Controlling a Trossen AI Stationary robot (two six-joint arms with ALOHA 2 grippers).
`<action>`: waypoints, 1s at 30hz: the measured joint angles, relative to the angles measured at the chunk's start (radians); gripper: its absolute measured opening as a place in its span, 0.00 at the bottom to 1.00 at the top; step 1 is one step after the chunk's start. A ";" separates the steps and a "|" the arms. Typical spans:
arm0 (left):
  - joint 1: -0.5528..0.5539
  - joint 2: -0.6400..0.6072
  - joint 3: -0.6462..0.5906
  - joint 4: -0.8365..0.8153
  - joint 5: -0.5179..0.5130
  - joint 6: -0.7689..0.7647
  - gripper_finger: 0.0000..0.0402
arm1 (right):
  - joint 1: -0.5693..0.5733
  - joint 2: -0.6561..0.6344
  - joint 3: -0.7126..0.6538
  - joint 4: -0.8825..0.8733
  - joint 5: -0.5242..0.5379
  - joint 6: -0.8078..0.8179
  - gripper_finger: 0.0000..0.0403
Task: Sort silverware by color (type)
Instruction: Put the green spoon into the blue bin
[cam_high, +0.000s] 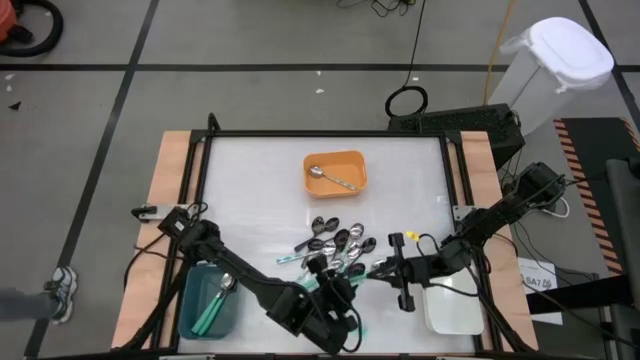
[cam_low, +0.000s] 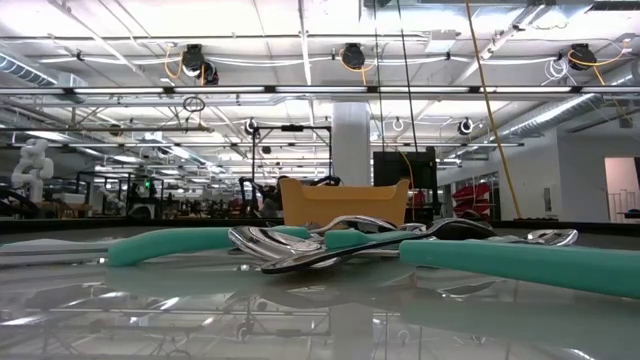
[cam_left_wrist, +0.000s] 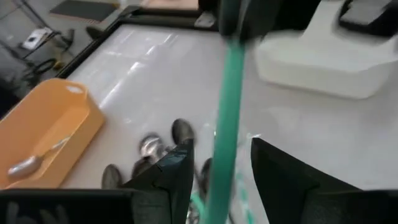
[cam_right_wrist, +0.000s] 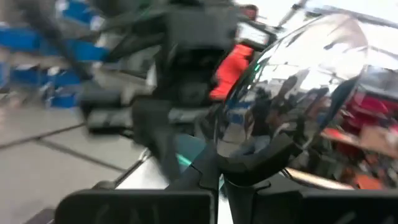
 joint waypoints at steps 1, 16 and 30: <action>-0.006 -0.001 0.012 0.001 0.006 0.006 0.40 | 0.000 0.000 0.000 -0.005 -0.036 -0.025 0.01; 0.089 -0.001 0.026 0.027 0.528 0.105 0.40 | -0.089 -0.012 -0.001 -0.117 -0.536 -0.290 0.01; 0.149 0.000 0.025 0.068 0.782 0.253 0.40 | -0.097 -0.013 -0.001 -0.191 -0.632 -0.383 0.01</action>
